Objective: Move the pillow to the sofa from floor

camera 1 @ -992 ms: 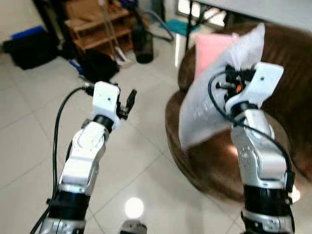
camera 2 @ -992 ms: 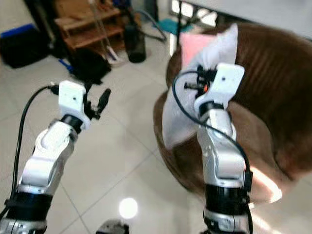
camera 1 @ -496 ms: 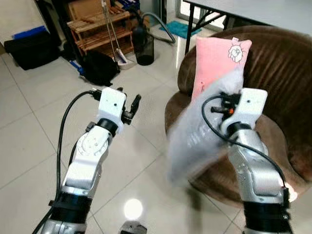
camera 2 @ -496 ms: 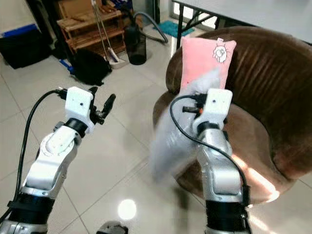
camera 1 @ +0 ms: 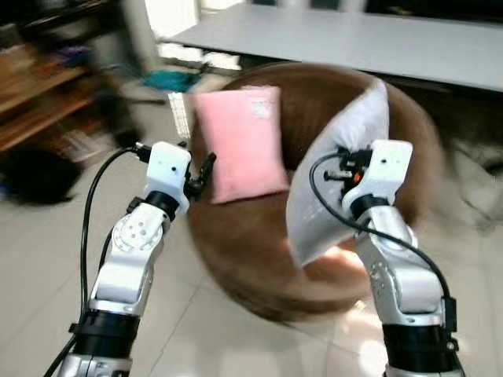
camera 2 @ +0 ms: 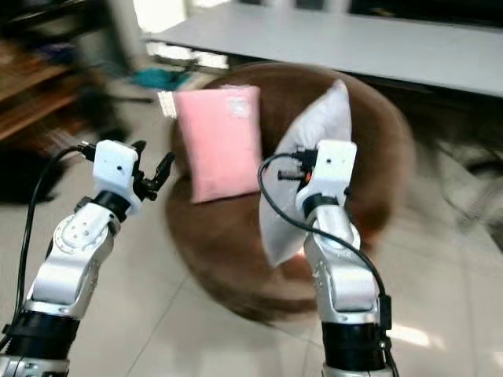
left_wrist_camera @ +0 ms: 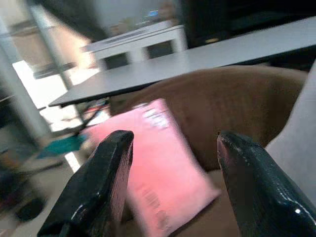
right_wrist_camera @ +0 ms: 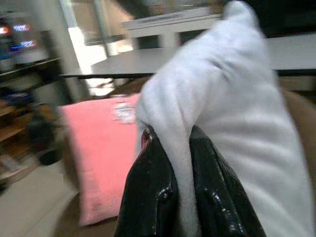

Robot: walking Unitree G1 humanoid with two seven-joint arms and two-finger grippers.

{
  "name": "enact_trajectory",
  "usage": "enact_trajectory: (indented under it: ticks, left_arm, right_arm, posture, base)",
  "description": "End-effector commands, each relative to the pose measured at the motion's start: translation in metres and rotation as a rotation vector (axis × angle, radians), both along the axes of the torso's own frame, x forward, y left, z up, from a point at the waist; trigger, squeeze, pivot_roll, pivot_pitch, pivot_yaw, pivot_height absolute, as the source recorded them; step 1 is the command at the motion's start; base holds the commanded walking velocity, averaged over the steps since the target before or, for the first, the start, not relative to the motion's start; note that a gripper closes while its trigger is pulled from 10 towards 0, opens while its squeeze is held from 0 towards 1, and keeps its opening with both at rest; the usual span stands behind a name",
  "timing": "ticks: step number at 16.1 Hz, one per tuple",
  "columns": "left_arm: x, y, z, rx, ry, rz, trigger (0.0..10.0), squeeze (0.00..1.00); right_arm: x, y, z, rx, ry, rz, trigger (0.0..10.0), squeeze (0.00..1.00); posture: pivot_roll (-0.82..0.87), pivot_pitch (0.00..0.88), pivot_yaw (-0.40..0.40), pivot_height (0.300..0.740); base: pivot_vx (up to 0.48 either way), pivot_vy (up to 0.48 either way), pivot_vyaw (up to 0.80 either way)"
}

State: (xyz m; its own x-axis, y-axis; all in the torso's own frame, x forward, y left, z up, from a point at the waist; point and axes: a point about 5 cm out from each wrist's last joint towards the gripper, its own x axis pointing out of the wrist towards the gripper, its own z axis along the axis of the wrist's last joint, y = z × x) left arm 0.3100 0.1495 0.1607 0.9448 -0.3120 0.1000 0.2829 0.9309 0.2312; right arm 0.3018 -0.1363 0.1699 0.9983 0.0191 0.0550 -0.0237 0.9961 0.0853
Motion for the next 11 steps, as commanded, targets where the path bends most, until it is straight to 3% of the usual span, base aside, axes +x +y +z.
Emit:
enact_trajectory:
  ticks: [1,8,11]
  left_arm:
    - [0.000,-0.009,0.000,-0.003,-0.002,-0.035,10.0,0.00]
    - [-0.001,-0.010,-0.001,-0.003,0.000,-0.039,10.0,0.00]
    - [-0.002,-0.011,-0.002,-0.005,0.002,-0.042,10.0,0.00]
  right_arm:
    - [0.000,-0.006,0.010,-0.008,-0.051,-0.009,10.0,0.00]
    - [0.000,0.000,0.007,-0.022,-0.040,0.039,10.0,0.00]
    - [-0.001,0.007,0.008,-0.033,-0.042,0.120,10.0,0.00]
  posture:
    - [-0.05,0.000,0.055,0.740]
    - [-0.05,0.000,0.050,0.740]
    - [-0.06,0.000,0.046,0.740]
  base:
    - [0.364,0.000,0.00]
    - [0.366,0.000,0.00]
    - [0.368,0.000,0.00]
